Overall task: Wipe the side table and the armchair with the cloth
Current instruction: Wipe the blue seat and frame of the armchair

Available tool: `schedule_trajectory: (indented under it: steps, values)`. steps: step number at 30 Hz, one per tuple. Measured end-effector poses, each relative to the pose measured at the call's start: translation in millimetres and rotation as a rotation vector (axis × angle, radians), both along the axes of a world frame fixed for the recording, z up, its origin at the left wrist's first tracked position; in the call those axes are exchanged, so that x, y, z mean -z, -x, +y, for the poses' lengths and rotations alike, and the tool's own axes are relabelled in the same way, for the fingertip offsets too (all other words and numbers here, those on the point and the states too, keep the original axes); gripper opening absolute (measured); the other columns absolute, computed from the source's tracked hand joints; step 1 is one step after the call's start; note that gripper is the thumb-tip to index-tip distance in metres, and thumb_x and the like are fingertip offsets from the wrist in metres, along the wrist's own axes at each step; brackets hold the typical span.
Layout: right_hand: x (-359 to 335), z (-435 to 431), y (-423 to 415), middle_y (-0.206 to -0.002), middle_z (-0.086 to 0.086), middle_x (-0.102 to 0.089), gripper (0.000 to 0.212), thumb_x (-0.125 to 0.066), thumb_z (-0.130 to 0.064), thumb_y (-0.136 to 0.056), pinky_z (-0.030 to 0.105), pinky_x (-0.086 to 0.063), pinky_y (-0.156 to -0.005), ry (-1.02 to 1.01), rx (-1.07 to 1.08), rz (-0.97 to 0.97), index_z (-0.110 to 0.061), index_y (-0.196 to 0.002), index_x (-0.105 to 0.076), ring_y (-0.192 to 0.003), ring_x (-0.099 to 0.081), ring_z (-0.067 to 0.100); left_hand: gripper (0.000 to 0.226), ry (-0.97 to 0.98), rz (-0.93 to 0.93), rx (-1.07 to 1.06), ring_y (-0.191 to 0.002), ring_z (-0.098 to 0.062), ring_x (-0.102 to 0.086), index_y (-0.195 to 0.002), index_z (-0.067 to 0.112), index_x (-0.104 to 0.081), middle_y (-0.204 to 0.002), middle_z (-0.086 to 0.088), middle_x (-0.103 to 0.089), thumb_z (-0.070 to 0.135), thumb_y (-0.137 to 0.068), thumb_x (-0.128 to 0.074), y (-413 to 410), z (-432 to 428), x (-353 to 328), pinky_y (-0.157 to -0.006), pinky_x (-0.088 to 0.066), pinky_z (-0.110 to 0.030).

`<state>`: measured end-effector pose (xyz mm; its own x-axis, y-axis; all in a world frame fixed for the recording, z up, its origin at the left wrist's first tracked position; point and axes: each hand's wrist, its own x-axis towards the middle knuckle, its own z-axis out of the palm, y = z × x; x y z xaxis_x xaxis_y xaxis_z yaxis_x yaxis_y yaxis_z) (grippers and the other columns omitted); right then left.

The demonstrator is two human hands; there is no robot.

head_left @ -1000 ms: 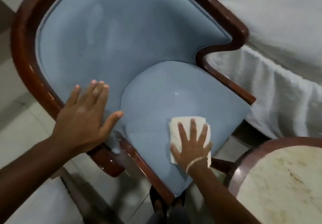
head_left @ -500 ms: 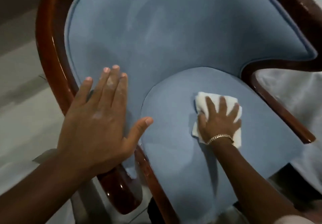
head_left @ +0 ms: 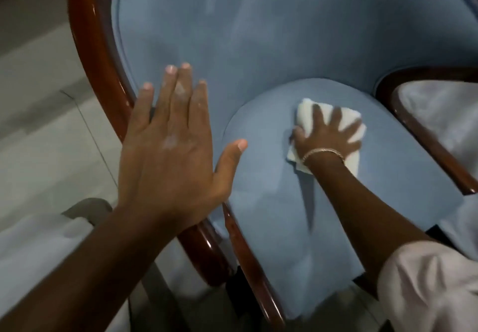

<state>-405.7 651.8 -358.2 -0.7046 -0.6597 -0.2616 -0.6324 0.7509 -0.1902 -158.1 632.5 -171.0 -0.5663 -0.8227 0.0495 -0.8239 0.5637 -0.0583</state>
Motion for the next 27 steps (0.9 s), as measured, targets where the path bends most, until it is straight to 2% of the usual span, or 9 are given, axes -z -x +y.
schedule_trajectory:
  steps: [2, 5, 8, 14, 19, 21, 23, 25, 27]
  values:
    - [2, 5, -37, -0.166, 0.003, -0.015, 0.067, -0.04, -0.062, -0.087, 0.07, -0.021, -0.11, -0.005, -0.284, 0.053, -0.045, -0.15, -0.02, -0.147, -0.002, 0.054, 0.082, -0.019, -0.006, -0.013, -0.155, -0.036, -0.018, -0.152, -0.001, -0.03, -0.164, -0.025, -0.025, 0.057, -0.095, -0.032, 0, 0, -3, -0.126, -0.016, -0.056]
    - [-12, 73, -81, -0.159, 0.008, -0.036, 0.07, -0.049, -0.058, -0.077, 0.066, -0.038, -0.098, 0.042, -0.648, 0.072, -0.041, -0.144, -0.04, -0.142, -0.022, 0.058, 0.071, -0.064, 0.006, -0.026, -0.155, -0.037, -0.018, -0.148, -0.001, -0.038, -0.163, -0.025, -0.028, 0.041, -0.092, -0.038, 3, 2, -11, -0.127, -0.013, -0.054]
    - [-11, 91, -73, -0.159, 0.006, -0.036, 0.069, -0.056, -0.055, -0.075, 0.066, -0.038, -0.097, 0.036, -0.866, 0.031, -0.04, -0.141, -0.044, -0.142, -0.024, 0.057, 0.066, -0.059, 0.024, -0.026, -0.155, -0.036, -0.018, -0.146, -0.001, -0.041, -0.163, -0.024, -0.029, 0.036, -0.091, -0.039, 3, 4, -9, -0.127, -0.013, -0.054]
    - [-6, -30, -101, -0.163, 0.006, -0.018, 0.063, -0.056, -0.048, -0.084, 0.073, -0.02, -0.105, 0.007, -0.531, -0.048, -0.04, -0.142, -0.034, -0.145, 0.0, 0.056, 0.066, 0.037, 0.075, -0.023, -0.152, -0.039, -0.025, -0.145, -0.001, -0.039, -0.16, -0.027, -0.034, 0.034, -0.09, -0.041, 2, 1, 1, -0.123, -0.015, -0.055]
    - [-24, 22, -131, -0.166, 0.012, -0.005, 0.065, -0.046, -0.046, -0.093, 0.075, -0.022, -0.105, -0.11, -0.749, 0.013, -0.033, -0.151, -0.019, -0.143, 0.005, 0.063, 0.072, -0.018, -0.039, -0.01, -0.154, -0.039, -0.021, -0.151, -0.002, -0.033, -0.162, -0.027, -0.029, 0.036, -0.09, -0.036, 4, 3, -12, -0.125, -0.017, -0.059]
    - [-36, 56, -126, -0.167, 0.012, -0.001, 0.059, -0.042, -0.039, -0.097, 0.075, -0.021, -0.107, -0.188, -0.96, -0.008, -0.03, -0.151, -0.022, -0.143, 0.007, 0.063, 0.072, -0.05, -0.064, -0.013, -0.154, -0.038, -0.019, -0.153, -0.001, -0.03, -0.163, -0.025, -0.027, 0.034, -0.091, -0.04, 7, 5, -20, -0.125, -0.016, -0.059]
    - [-52, 77, -123, -0.167, 0.008, -0.004, 0.055, -0.047, -0.035, -0.095, 0.072, -0.02, -0.109, -0.273, -1.016, -0.112, -0.031, -0.148, -0.032, -0.145, 0.008, 0.059, 0.072, -0.084, -0.089, 0.027, -0.154, -0.038, -0.022, -0.153, -0.002, -0.031, -0.162, -0.025, -0.03, 0.035, -0.093, -0.045, 8, 4, -31, -0.123, -0.02, -0.061]
    - [-67, 78, -119, -0.164, 0.001, -0.015, 0.051, -0.05, -0.038, -0.09, 0.065, -0.026, -0.11, -0.275, -0.797, -0.29, -0.036, -0.14, -0.042, -0.148, -0.001, 0.05, 0.072, -0.105, -0.097, 0.098, -0.15, -0.04, -0.031, -0.149, -0.004, -0.038, -0.157, -0.026, -0.04, 0.037, -0.09, -0.046, 0, -7, -38, -0.118, -0.029, -0.063]
    - [-84, 63, -109, -0.147, -0.002, -0.045, 0.042, -0.05, -0.046, -0.085, 0.05, -0.041, -0.105, -0.128, -0.417, -0.453, -0.038, -0.125, -0.055, -0.14, -0.033, 0.038, 0.074, -0.106, -0.084, 0.144, -0.147, -0.042, -0.036, -0.146, -0.006, -0.043, -0.154, -0.028, -0.045, 0.038, -0.086, -0.042, -14, -36, -44, -0.116, -0.033, -0.066]
